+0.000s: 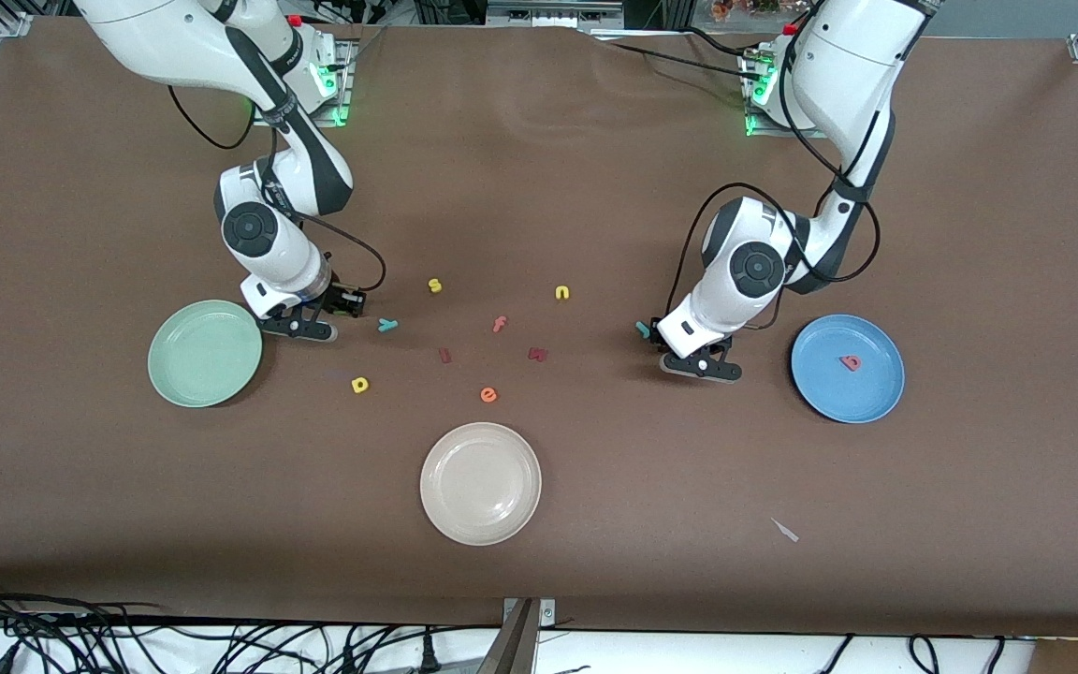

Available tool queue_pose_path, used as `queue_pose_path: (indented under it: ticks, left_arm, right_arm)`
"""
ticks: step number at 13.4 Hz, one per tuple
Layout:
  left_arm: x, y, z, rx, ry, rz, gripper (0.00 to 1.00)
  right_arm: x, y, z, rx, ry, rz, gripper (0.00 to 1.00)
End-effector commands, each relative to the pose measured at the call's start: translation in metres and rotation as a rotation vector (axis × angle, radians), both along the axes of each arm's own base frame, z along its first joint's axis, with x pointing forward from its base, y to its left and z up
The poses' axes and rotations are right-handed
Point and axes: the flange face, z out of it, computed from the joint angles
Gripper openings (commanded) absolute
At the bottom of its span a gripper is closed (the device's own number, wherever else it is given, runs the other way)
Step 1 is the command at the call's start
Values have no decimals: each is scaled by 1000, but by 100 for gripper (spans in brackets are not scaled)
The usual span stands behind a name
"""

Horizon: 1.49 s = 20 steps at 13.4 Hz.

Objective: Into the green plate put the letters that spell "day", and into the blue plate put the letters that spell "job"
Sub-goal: 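Carry the blue o to the blue plate while the right carries b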

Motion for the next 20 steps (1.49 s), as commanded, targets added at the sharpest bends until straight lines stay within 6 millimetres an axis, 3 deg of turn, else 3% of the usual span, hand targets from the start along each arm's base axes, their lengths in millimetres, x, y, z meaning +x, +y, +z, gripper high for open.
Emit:
queue_pose_path:
  ticks: [1, 3, 6, 8, 10, 12, 15, 18, 20]
  left_arm:
    - [4, -4, -3, -3, -6, -5, 25]
    - [5, -3, -2, -3, -8, -6, 12]
    - [16, 13, 25, -13, -34, 20, 11]
    - [27, 40, 55, -22, -53, 35, 12]
    - [37, 84, 89, -22, -46, -35, 12]
    - [32, 120, 105, -20, -45, -11, 12]
    - [29, 175, 97, 22, -37, -59, 12]
    - [29, 212, 83, 149, -32, -155, 13]
    - [28, 230, 64, 162, -12, -141, 15]
  right_arm:
    - [3, 1, -9, 3, -13, 15, 44]
    - [3, 0, -11, 5, -14, 13, 43]
    - [4, 0, -10, 6, -17, 13, 38]
    - [4, 0, -10, 6, -17, 15, 33]
    - [8, 1, -5, 6, -22, 19, 32]
    - [9, 1, -3, 6, -25, 16, 30]
    - [9, 1, -3, 6, -23, 14, 27]
    - [14, 2, 4, -2, -7, 12, 24]
    - [25, 3, 18, -26, 36, 11, 24]
